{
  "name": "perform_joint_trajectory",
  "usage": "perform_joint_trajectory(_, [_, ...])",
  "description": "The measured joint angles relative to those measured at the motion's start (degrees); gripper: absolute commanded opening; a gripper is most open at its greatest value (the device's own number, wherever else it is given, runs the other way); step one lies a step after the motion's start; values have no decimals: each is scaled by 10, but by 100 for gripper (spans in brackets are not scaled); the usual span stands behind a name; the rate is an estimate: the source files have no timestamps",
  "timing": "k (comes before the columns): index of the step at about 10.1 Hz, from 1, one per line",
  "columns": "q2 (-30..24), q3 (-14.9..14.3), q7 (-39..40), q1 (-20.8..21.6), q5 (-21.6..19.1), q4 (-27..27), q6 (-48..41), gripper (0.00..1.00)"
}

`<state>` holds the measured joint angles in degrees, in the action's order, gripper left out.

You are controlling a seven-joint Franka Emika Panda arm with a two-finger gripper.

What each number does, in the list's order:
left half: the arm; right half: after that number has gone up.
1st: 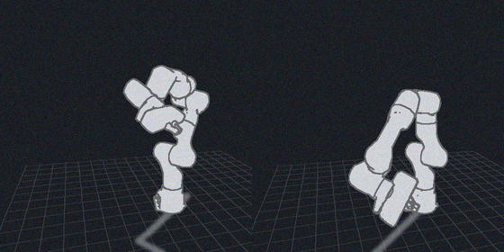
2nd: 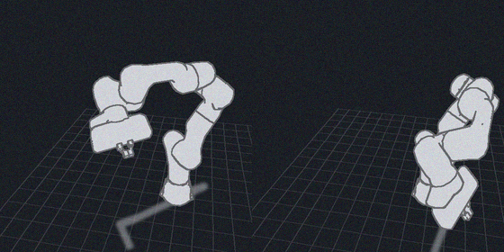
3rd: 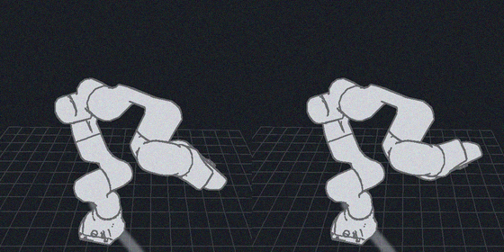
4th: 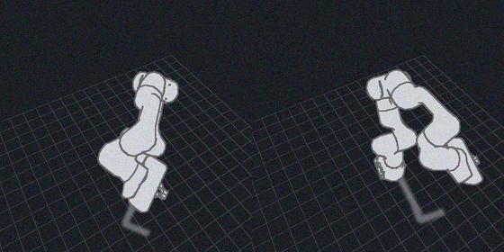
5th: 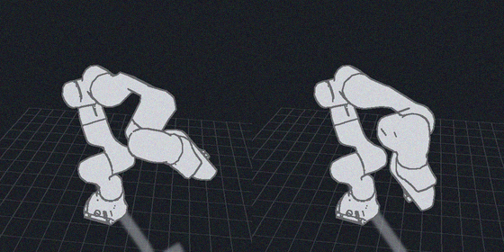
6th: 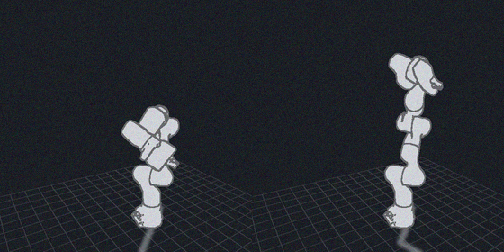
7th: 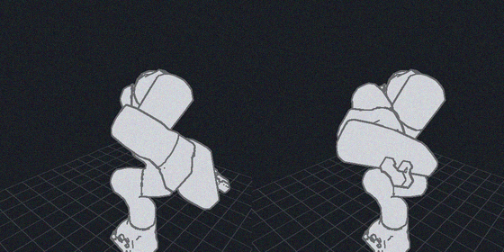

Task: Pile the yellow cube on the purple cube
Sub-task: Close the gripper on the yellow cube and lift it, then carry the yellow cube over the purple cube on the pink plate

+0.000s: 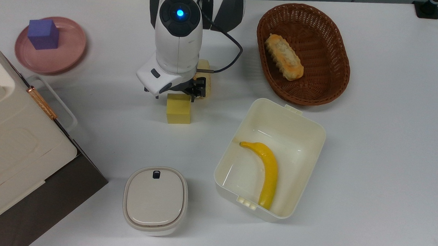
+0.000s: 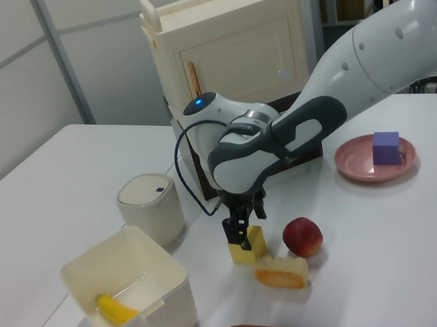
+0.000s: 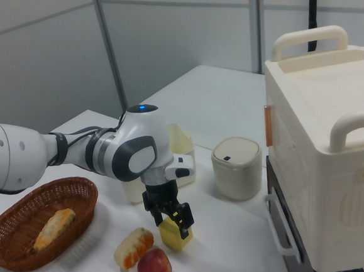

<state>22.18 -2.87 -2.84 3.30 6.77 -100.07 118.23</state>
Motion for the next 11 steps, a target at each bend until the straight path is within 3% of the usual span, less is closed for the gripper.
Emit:
perform_joint_trajectory(4, [7, 1, 1, 0, 0, 6, 14, 100])
perform_joint_trajectory(5, [9, 2, 1, 1, 0, 5, 14, 84])
perform_joint_trajectory(6, [15, 4, 1, 1, 0, 5, 14, 48])
perform_joint_trajectory(7, [19, 5, 1, 1, 0, 5, 25, 26])
perform_joint_trajectory(11, [-1, 4, 4, -11, 0, 11, 25, 24])
